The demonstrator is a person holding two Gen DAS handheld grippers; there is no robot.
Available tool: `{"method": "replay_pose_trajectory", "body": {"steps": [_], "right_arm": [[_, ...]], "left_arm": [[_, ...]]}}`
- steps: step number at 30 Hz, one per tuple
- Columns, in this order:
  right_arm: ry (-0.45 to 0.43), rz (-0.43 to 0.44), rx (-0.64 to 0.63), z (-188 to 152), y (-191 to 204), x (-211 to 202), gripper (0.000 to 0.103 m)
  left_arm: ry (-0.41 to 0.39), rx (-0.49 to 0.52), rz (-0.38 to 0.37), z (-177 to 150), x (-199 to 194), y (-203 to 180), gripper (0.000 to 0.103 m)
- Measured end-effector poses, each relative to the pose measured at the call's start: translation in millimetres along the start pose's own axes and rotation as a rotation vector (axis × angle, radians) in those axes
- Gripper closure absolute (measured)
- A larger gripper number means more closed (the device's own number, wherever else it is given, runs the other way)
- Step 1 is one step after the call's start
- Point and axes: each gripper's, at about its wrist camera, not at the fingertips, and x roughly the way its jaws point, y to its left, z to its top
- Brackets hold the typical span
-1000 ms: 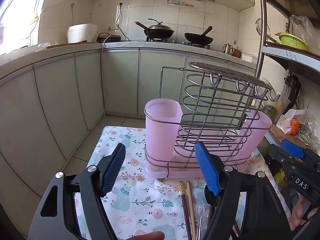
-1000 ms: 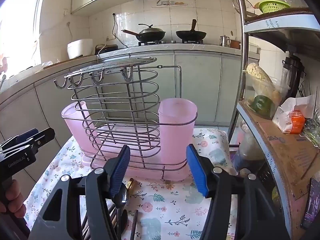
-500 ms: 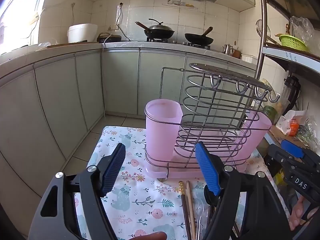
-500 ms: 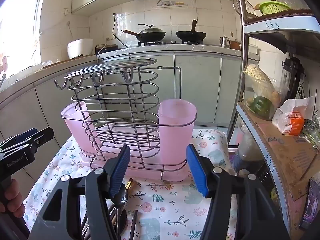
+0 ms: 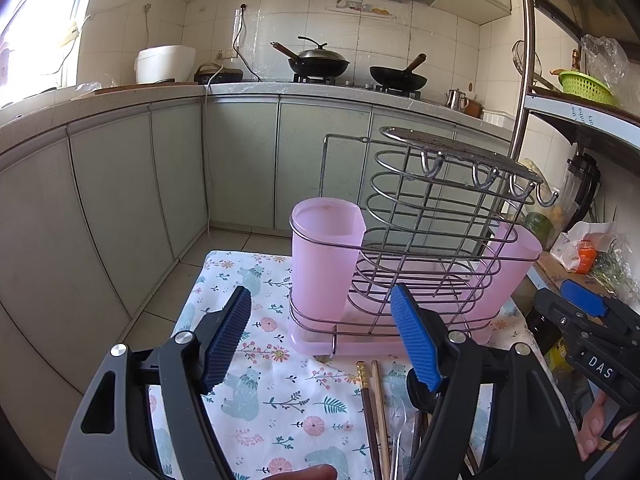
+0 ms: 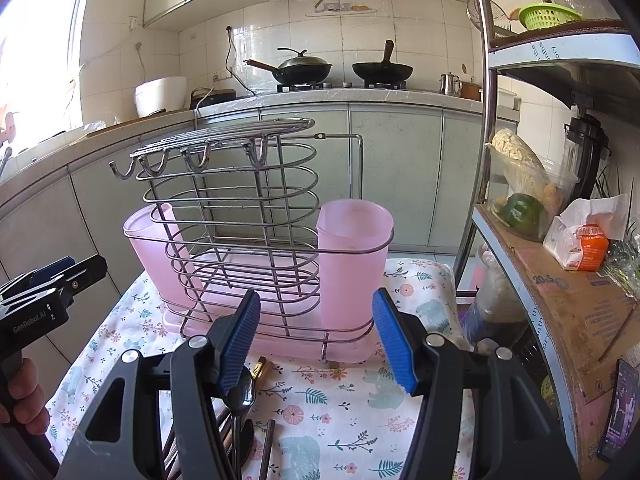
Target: Organize utensils
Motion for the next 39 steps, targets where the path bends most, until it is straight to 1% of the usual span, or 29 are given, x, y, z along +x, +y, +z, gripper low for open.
{"method": "replay_pose_trajectory", "body": {"steps": [5, 7, 39], "right_arm": [[0.000, -0.001, -0.001, 0, 0, 0, 0.045], [0.000, -0.001, -0.001, 0, 0, 0, 0.045], [0.008, 0.001, 0.004, -4, -3, 5, 0.045]], "left_arm": [[0.001, 0.002, 0.000, 2, -4, -4, 0.030], [0.003, -0.004, -0.005, -5, 3, 1, 0.030], [0.014, 0.000, -0.004, -15, 9, -1, 0.030]]}}
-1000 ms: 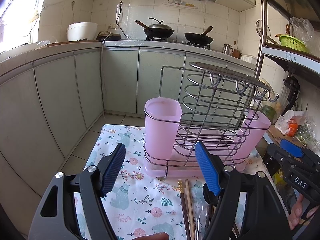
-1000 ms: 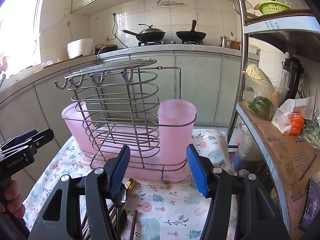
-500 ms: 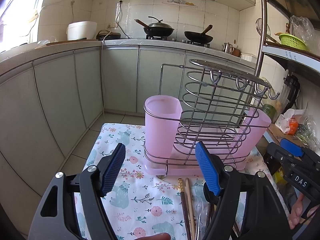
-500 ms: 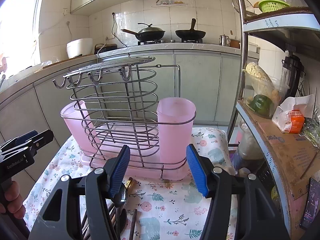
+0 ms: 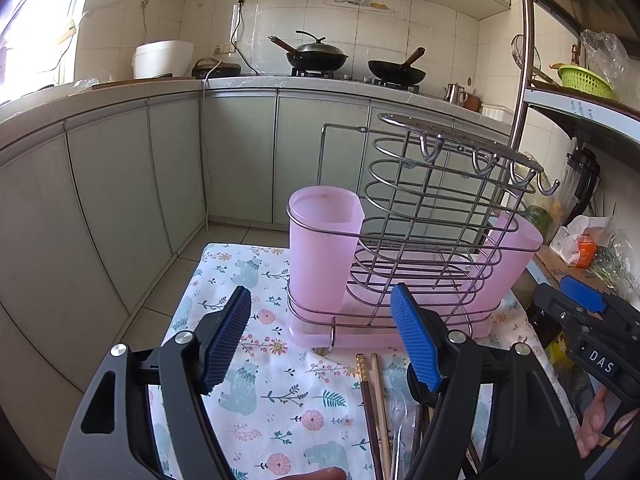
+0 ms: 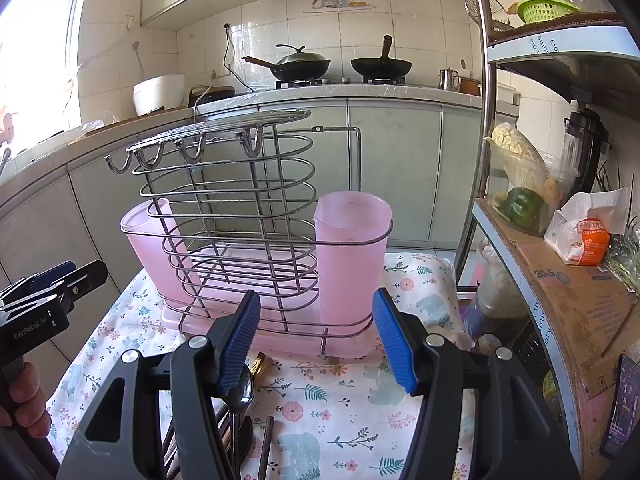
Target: Organize utensils
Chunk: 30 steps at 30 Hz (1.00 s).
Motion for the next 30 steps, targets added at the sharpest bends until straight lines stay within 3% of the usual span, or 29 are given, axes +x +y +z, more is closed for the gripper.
{"method": "replay_pose_trajectory", "body": {"steps": [30], "right_arm": [[0.024, 0.002, 0.004, -6.9, 0.6, 4.1, 0.045]], "left_arm": [[0.028, 0.003, 0.000, -4.6, 5.5, 1.7, 0.030]]}}
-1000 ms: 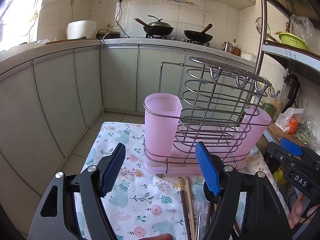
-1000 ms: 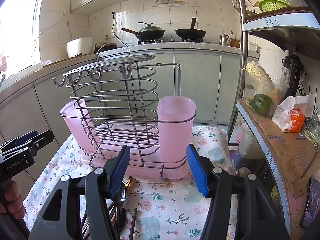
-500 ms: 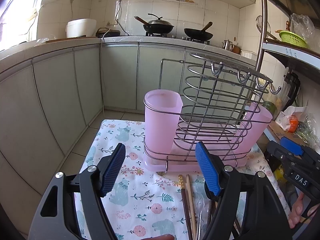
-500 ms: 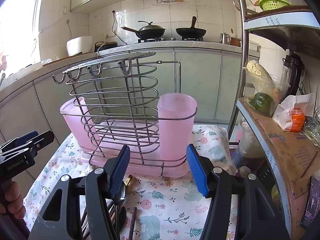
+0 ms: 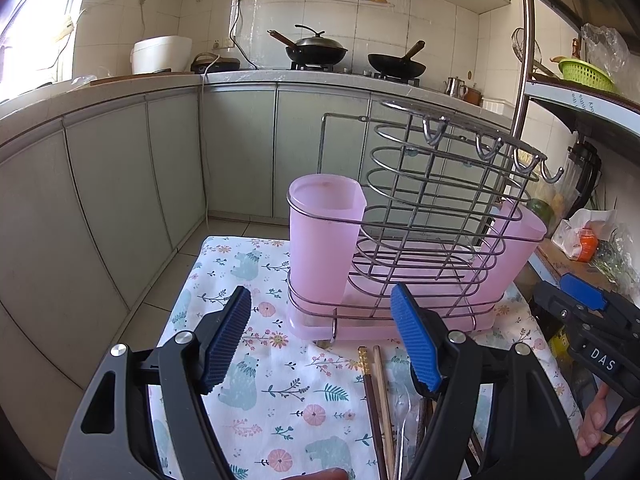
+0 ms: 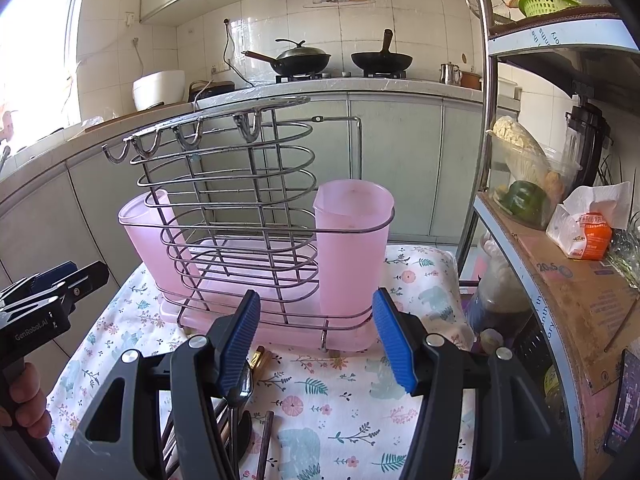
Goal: Organize utensils
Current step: 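Lower and grasp a gold-patterned chopstick with left gripper while right grasps a black spoon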
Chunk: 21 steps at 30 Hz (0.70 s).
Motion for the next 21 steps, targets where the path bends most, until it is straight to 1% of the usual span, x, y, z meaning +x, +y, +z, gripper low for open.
{"method": "replay_pose_trajectory", "body": {"steps": [7, 12, 17, 21], "right_arm": [[0.020, 0.009, 0.003, -2, -1, 2, 0.045], [0.062, 0.029, 0.010, -9, 1, 8, 0.045], [0.105, 0.047, 0.005, -19, 1, 15, 0.045], [0.141, 0.065, 0.012, -26, -1, 20, 0.045]], "left_arm": [[0.014, 0.002, 0.001, 0, 2, 1, 0.030], [0.033, 0.008, 0.007, -3, 5, 2, 0.030], [0.067, 0.023, 0.011, -12, 9, 5, 0.030], [0.105, 0.021, -0.005, -21, 15, 11, 0.030]]}}
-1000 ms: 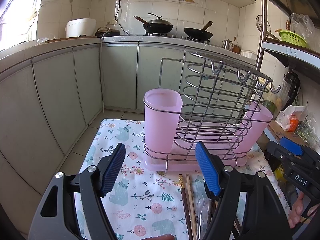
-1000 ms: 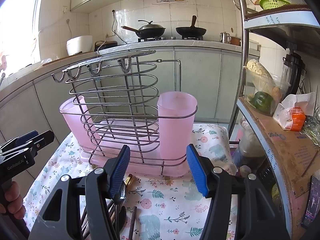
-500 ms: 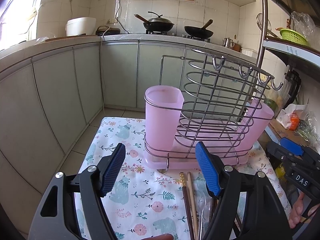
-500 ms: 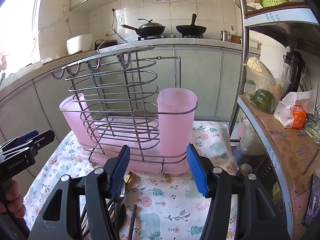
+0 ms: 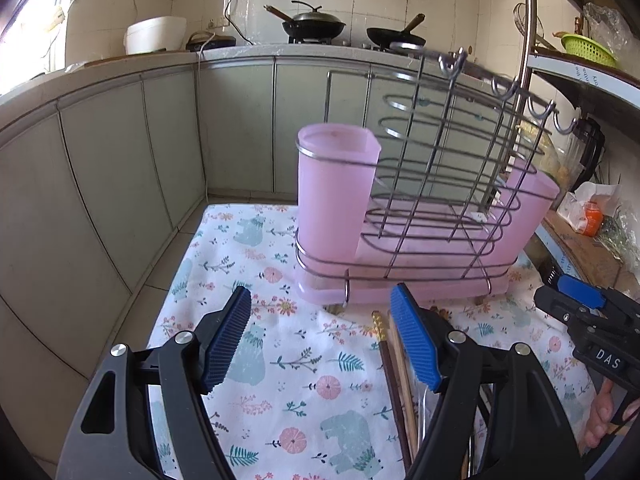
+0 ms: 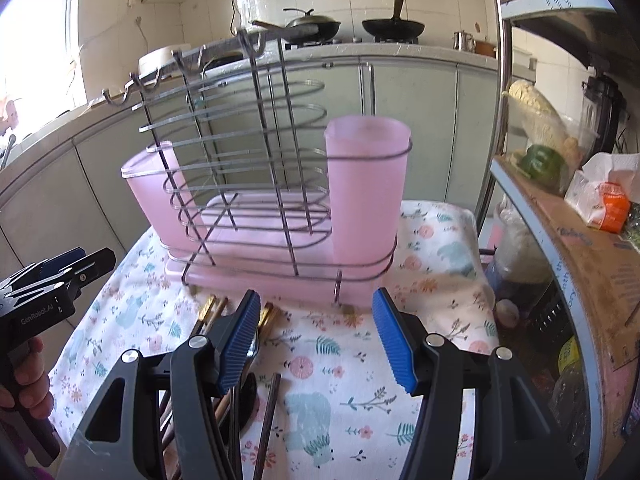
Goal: Organize utensils
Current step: 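Lower and grasp a gold-patterned chopstick with left gripper while right grasps a black spoon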
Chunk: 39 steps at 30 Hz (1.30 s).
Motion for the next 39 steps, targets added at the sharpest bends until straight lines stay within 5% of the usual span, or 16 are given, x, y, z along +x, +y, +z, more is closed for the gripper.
{"method": "replay_pose_trajectory", "body": {"steps": [7, 14, 23, 39], "right_arm": [[0.085, 0.061, 0.015, -14, -3, 16, 0.046], [0.150, 0.150, 0.007, -22, 3, 27, 0.052], [0.199, 0.222, 0.032, -26, 1, 44, 0.062], [0.256, 0.272, -0.026, -19, 16, 69, 0.064]], "left_arm": [[0.121, 0.013, -0.069, -18, 15, 7, 0.031], [0.245, 0.023, -0.143, -34, 37, -4, 0.063], [0.364, -0.021, -0.205, -28, 80, -23, 0.089], [0.459, -0.014, -0.194, -25, 100, -31, 0.094]]}}
